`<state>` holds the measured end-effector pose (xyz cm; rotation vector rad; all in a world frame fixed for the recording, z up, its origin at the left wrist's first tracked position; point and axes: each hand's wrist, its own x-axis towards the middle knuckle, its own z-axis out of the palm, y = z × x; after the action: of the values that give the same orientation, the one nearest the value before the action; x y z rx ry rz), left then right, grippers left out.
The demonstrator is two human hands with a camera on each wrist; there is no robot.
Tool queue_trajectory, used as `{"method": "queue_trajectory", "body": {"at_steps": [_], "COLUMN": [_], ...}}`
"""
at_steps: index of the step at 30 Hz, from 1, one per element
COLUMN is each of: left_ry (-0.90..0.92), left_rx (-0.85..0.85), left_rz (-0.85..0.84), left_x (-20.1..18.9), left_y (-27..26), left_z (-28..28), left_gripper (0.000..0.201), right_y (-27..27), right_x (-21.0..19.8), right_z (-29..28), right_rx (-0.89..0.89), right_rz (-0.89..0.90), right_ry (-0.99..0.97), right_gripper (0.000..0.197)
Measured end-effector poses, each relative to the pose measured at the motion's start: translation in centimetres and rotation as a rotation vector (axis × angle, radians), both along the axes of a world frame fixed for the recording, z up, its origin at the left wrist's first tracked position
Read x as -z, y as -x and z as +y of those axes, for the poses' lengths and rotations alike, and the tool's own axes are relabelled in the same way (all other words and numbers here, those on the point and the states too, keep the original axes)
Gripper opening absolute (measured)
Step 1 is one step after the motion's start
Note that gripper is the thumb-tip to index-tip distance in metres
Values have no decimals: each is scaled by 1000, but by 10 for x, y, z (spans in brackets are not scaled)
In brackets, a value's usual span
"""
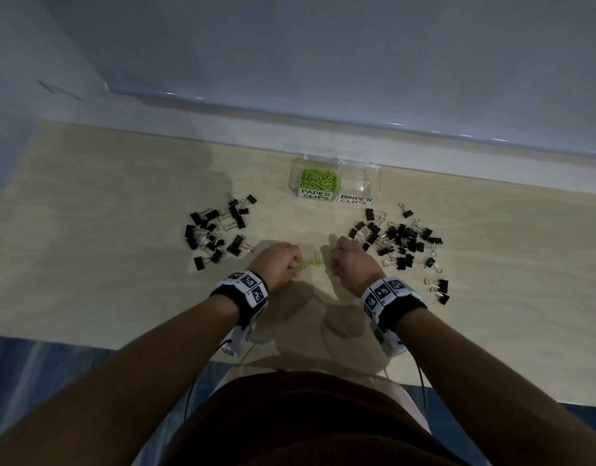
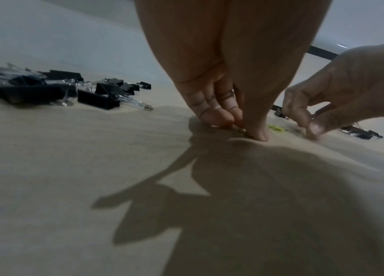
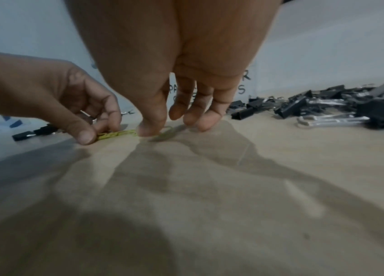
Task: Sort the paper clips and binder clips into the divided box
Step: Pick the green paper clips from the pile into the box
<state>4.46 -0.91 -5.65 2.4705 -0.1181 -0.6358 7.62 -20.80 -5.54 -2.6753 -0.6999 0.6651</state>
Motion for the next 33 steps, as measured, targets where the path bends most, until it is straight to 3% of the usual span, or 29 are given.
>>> {"method": "queue_trajectory", "body": {"at_steps": [3, 7, 17, 22, 29, 33], "left_ry": [-2, -42, -168, -165, -181, -208], "left_rx": [-41, -34, 80, 94, 78, 90], "left_rz": [6, 4, -6, -15, -4, 35], "left_x": [2, 6, 6, 9, 9, 7], "left_y": [1, -1, 2, 5, 6, 0], "left_z": [-5, -11, -17, -18, -20, -17], "left_gripper": [15, 16, 19, 19, 23, 25], "right_y": [-6, -14, -12, -5, 17, -2], "right_x": [-2, -10, -8, -12, -9, -14], "right_z": [12, 25, 24, 23, 15, 4], "right_rx": [-118, -225, -216, -219, -62, 160], "right_rz": [-97, -63, 51, -5, -19, 56], "right_ry": [6, 20, 112, 148, -87, -148], "right_gripper": [14, 15, 28, 35, 16, 9]}}
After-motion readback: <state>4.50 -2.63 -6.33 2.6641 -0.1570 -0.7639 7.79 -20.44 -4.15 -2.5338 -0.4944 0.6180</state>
